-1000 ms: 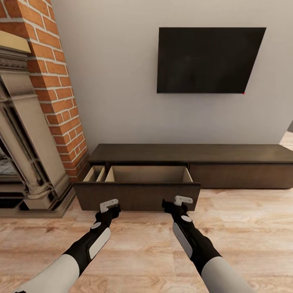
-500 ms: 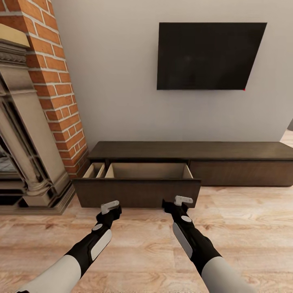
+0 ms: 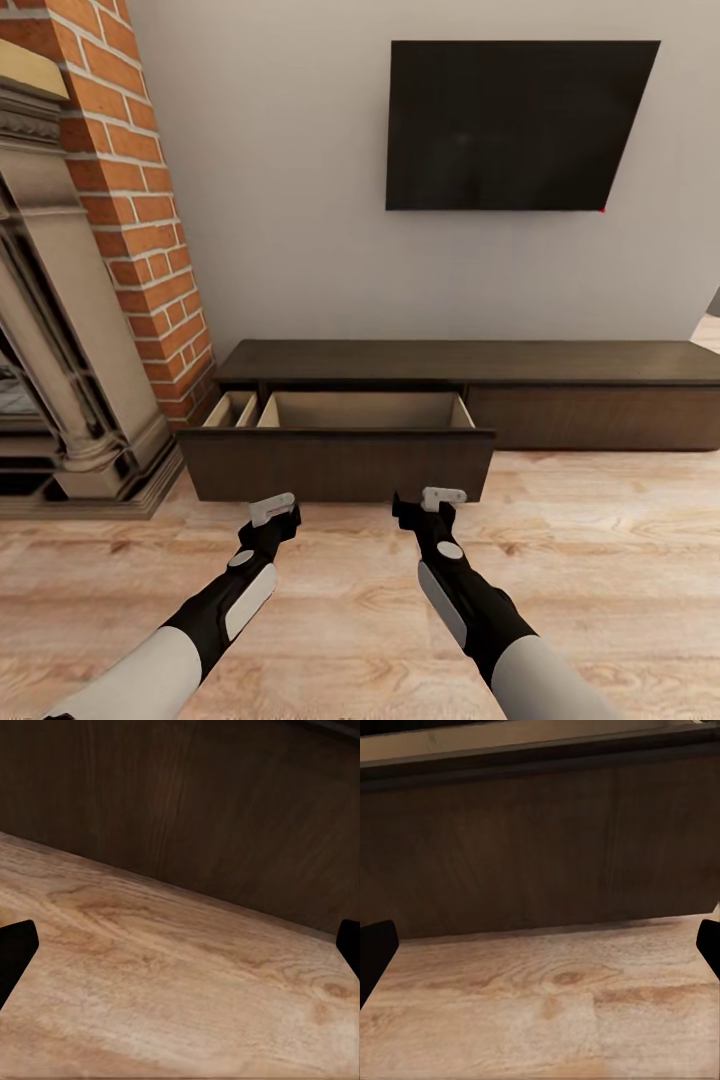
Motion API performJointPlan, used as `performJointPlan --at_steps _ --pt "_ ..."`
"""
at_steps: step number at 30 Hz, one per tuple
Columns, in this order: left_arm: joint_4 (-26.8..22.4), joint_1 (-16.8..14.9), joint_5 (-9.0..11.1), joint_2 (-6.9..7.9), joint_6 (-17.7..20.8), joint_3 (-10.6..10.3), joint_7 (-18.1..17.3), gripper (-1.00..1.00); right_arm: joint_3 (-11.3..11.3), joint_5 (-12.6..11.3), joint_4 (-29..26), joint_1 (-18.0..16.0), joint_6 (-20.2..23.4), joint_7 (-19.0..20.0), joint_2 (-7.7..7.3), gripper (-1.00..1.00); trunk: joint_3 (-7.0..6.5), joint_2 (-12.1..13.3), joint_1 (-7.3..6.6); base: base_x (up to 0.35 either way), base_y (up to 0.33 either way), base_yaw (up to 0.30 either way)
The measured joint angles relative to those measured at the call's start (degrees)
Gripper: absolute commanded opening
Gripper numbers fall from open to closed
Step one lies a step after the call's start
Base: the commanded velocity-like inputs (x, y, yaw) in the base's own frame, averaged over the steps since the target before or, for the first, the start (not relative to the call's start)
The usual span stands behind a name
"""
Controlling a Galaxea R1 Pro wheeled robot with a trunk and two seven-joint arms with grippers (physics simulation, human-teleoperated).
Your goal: Place each of the two pumpkins and all three candles from the living room inside a cabinet in the living room (use any cabinet), then make sure every cabinet is closed, and position the cauldron so it is next to a table in the living room.
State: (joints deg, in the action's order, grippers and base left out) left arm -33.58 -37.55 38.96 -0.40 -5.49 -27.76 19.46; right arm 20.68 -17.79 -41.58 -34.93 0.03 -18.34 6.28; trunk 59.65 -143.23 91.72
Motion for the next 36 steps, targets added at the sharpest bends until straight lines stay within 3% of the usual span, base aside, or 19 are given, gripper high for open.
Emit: performJointPlan --at_steps 11,25,29,36 --pt "0.0 0.0 0.0 -0.03 -0.21 0.06 0.0 1.0 0.2 0.23 0.05 0.0 -1.02 0.03 -0.01 1.0 2.44 -0.15 0.28 0.0 0.0 0.0" --pt "-0.43 0.0 0.04 0.02 -4.1 0.36 -0.02 1.0 0.44 0.36 1.09 0.01 -9.84 -0.05 -0.18 1.0 5.54 -0.34 0.64 0.0 0.0 0.0" --pt "-0.64 0.0 0.01 0.05 -6.66 0.2 0.01 1.0 0.4 2.43 1.42 0.01 -10.62 -0.11 -0.12 1.0 6.43 -0.39 0.75 0.0 0.0 0.0" --pt "-0.72 0.0 0.05 0.08 -7.3 0.54 0.01 1.0 0.36 5.46 2.57 0.01 -14.88 -0.14 -0.09 1.0 7.32 -0.45 0.85 0.0 0.0 0.0"
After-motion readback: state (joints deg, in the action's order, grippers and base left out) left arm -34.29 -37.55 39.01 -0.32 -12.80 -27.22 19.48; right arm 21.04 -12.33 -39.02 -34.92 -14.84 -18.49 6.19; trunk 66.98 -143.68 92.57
